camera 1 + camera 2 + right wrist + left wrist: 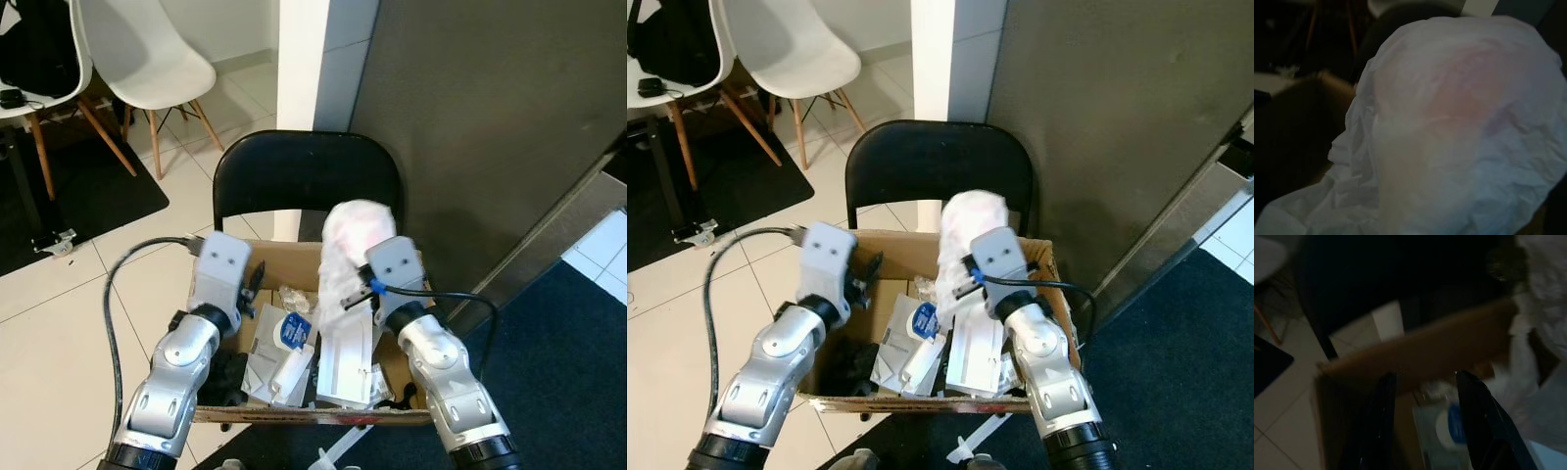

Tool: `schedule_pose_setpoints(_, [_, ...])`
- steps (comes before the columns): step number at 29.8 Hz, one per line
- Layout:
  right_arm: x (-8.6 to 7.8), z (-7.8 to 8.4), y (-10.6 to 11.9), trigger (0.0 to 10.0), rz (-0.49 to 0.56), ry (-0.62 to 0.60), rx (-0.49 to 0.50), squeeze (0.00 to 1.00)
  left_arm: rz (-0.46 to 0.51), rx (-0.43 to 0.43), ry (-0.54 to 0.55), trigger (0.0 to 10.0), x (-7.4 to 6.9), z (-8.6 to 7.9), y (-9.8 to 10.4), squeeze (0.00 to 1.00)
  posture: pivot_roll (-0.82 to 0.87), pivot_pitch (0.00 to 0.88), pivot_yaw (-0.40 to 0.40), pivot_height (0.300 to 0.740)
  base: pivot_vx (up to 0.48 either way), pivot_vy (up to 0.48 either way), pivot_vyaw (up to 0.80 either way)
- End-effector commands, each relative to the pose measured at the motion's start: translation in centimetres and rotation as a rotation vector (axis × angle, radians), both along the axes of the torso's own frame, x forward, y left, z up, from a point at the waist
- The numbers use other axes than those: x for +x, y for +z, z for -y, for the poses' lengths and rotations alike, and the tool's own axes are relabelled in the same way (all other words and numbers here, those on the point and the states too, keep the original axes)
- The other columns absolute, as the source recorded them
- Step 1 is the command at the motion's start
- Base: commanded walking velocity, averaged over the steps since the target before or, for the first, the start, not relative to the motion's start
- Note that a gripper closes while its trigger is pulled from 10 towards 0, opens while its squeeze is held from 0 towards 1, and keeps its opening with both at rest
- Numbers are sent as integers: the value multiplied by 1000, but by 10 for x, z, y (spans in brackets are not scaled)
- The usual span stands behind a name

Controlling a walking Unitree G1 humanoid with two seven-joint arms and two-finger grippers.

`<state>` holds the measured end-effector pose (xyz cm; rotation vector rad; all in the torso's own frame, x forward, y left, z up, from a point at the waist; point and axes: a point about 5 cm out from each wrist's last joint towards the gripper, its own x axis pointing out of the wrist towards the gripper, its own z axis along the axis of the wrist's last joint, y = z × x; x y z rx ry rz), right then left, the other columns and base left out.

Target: Picking trash to rubbish bin

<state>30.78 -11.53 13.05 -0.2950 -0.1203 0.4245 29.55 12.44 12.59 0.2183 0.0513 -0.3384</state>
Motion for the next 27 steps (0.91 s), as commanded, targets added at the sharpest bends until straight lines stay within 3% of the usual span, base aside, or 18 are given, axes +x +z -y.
schedule_pose_setpoints(1, [0,-3,-9,10000,-33,25,-22,0,-41,26,-13,10000,-3,-1,-8,0,-3,180,-39,740,0,0,0])
schedule_pose_setpoints(8, [17,-20,-36,10000,-122,41,-96,0,-85,13,-78,10000,-9,9,-12,0,10,176,-61,740,0,0,0])
schedule_pose_setpoints(16, [26,-28,-36,10000,-137,45,-84,0,-94,6,-86,10000,-15,13,-14,0,18,171,-73,740,0,0,0])
schedule_pose_setpoints(21, [29,-29,-37,10000,-132,41,-86,0,-103,11,-96,10000,-17,14,-15,0,19,169,-72,740,0,0,0])
schedule_pose_setpoints(27, [37,-15,-41,10000,-150,-72,-59,0,-104,14,-97,10000,-17,13,-14,0,21,162,-71,740,0,0,0])
